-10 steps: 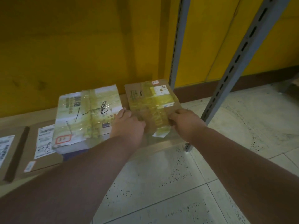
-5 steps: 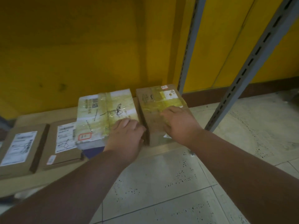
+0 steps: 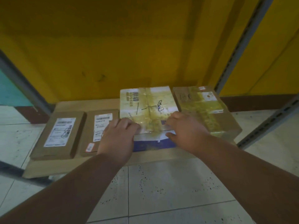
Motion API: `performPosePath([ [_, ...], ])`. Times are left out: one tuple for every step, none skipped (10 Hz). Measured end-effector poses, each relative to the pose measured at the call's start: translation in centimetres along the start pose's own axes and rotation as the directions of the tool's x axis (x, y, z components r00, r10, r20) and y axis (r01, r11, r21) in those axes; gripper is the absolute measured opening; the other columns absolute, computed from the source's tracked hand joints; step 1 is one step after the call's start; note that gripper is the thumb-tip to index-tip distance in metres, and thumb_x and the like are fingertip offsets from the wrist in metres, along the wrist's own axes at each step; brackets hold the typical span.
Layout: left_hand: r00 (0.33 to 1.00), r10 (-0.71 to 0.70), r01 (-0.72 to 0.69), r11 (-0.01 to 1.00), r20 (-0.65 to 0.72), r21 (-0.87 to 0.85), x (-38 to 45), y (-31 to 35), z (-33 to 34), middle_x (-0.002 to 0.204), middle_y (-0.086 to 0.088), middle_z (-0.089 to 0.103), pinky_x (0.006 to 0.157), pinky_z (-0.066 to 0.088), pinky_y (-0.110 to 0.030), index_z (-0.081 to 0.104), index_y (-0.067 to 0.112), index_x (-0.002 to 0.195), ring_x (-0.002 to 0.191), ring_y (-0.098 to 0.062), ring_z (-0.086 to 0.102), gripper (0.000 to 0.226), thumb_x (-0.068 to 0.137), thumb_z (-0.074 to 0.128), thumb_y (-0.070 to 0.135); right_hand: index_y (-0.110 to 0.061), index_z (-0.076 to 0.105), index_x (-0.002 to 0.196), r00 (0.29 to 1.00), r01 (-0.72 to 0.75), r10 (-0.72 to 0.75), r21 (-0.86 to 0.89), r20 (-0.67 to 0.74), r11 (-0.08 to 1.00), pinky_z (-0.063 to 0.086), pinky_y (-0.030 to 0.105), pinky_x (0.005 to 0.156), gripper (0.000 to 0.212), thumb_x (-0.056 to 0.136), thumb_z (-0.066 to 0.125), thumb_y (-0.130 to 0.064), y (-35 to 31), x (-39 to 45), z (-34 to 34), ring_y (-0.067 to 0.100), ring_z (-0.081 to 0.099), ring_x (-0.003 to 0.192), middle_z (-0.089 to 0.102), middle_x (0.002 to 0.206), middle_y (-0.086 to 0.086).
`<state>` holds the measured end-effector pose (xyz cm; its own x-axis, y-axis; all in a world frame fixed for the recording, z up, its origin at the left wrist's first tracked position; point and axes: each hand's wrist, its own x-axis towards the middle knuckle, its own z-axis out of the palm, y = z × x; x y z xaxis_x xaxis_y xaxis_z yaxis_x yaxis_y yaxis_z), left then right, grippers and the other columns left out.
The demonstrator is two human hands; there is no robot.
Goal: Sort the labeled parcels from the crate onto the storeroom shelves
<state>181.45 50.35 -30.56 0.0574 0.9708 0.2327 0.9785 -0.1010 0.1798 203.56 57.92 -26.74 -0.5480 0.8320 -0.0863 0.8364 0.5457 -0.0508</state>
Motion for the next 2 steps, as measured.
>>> performPosePath([
  [1.0, -0.003, 0.004, 0.999, 0.013, -0.039, -0.2, 0.0, -0.3, 0.117, 0.006, 0.057, 0.091, 0.046, -0.038, 0.061, 0.03, 0.124, 0.108, -0.021, 0.046, 0.05, 0.081, 0.062, 0.006, -0.021, 0.061, 0.121, 0.999, -0.007, 0.008, 0.026, -0.042, 1.0, 0.044, 0.031, 0.083, 0.03, 0.095, 0.055, -0.035, -0.2, 0.2, -0.1, 0.02, 0.047, 0.112, 0.052, 0.116, -0.001],
  [0.997, -0.069, 0.071, 0.995, 0.024, -0.064, -1.7, 0.3, -1.6, 0.12, 0.006, 0.057, 0.092, 0.048, -0.039, 0.059, 0.03, 0.124, 0.11, -0.021, 0.051, 0.049, 0.079, 0.065, 0.014, -0.02, 0.061, 0.127, 0.994, -0.038, 0.048, 0.095, -0.102, 0.995, 0.041, 0.028, 0.087, 0.034, 0.096, 0.056, -0.033, -1.6, -0.5, -1.4, 0.02, 0.047, 0.117, 0.053, 0.124, -0.001],
])
